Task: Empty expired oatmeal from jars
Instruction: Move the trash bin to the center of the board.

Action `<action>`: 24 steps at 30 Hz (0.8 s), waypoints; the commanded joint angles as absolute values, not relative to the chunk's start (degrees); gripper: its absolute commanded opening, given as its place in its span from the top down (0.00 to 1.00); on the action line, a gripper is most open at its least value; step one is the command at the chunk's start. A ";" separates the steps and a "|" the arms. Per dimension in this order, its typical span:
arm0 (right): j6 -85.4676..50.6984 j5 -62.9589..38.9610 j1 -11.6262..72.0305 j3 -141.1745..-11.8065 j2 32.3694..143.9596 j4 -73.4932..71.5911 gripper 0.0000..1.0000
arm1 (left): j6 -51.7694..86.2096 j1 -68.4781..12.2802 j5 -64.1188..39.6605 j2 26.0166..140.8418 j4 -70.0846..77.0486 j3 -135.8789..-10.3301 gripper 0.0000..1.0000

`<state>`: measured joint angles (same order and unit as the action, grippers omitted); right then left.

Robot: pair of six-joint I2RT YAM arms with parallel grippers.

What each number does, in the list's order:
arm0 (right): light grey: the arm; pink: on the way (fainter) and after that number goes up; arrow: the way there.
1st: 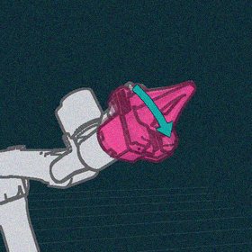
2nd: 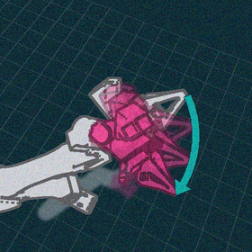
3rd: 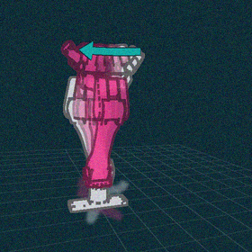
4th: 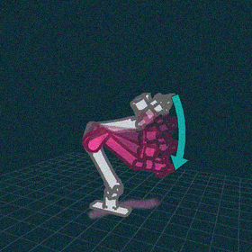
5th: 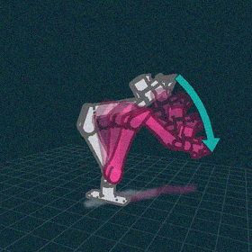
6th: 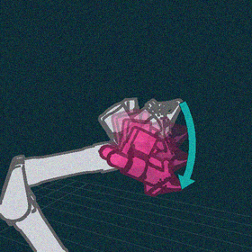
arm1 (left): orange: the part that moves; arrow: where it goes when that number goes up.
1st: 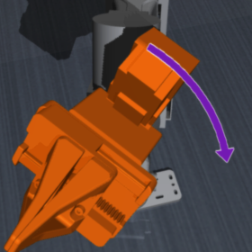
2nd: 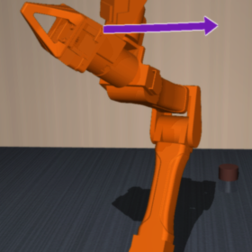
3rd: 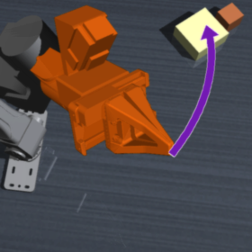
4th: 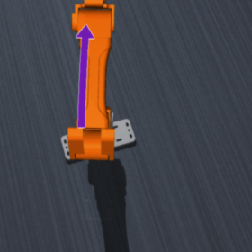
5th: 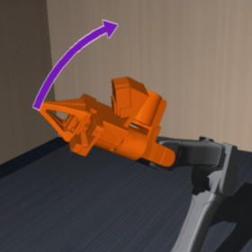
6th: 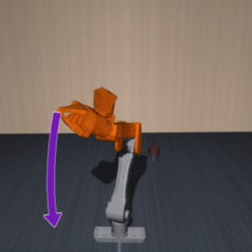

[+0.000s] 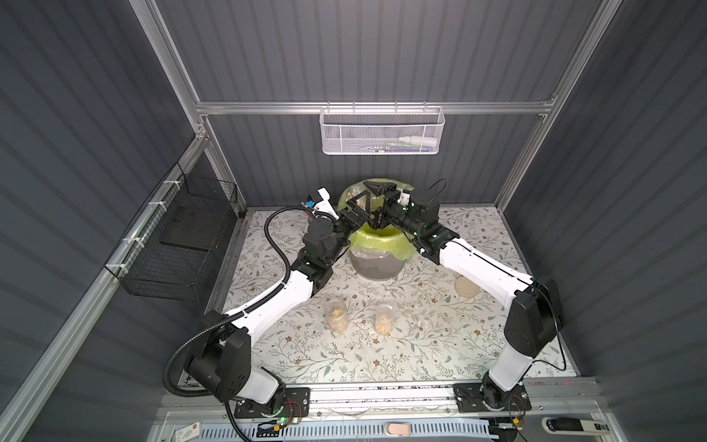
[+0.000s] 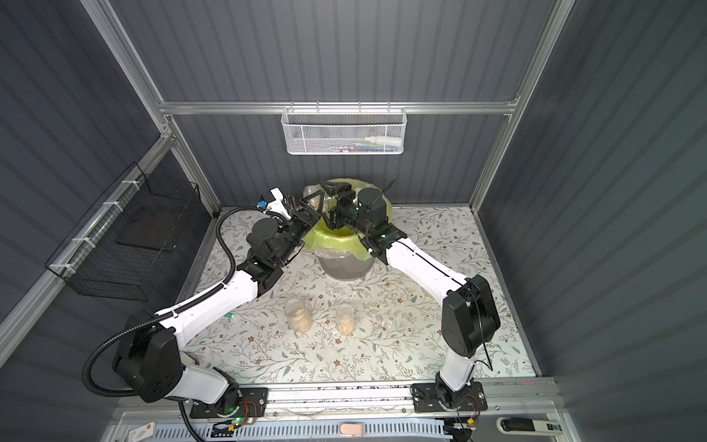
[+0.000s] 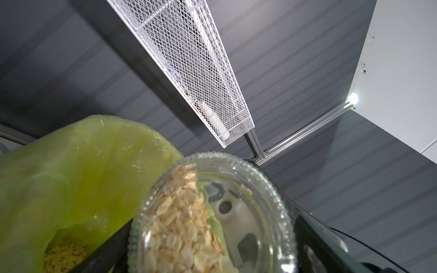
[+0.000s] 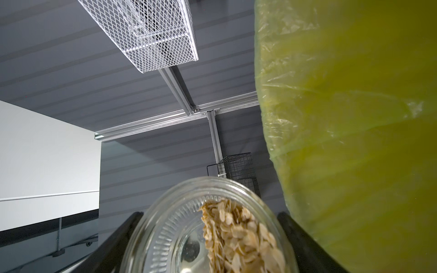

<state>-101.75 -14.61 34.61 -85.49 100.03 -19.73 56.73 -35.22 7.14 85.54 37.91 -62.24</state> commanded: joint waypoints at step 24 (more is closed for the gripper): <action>-106.50 -14.94 34.68 -84.24 100.98 -24.76 0.52 | 56.71 -36.47 14.96 90.50 50.47 -60.83 0.00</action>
<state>-106.10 -14.81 34.59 -84.16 100.88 -20.58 57.04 -36.07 13.93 89.12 49.36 -59.20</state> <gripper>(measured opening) 0.827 0.997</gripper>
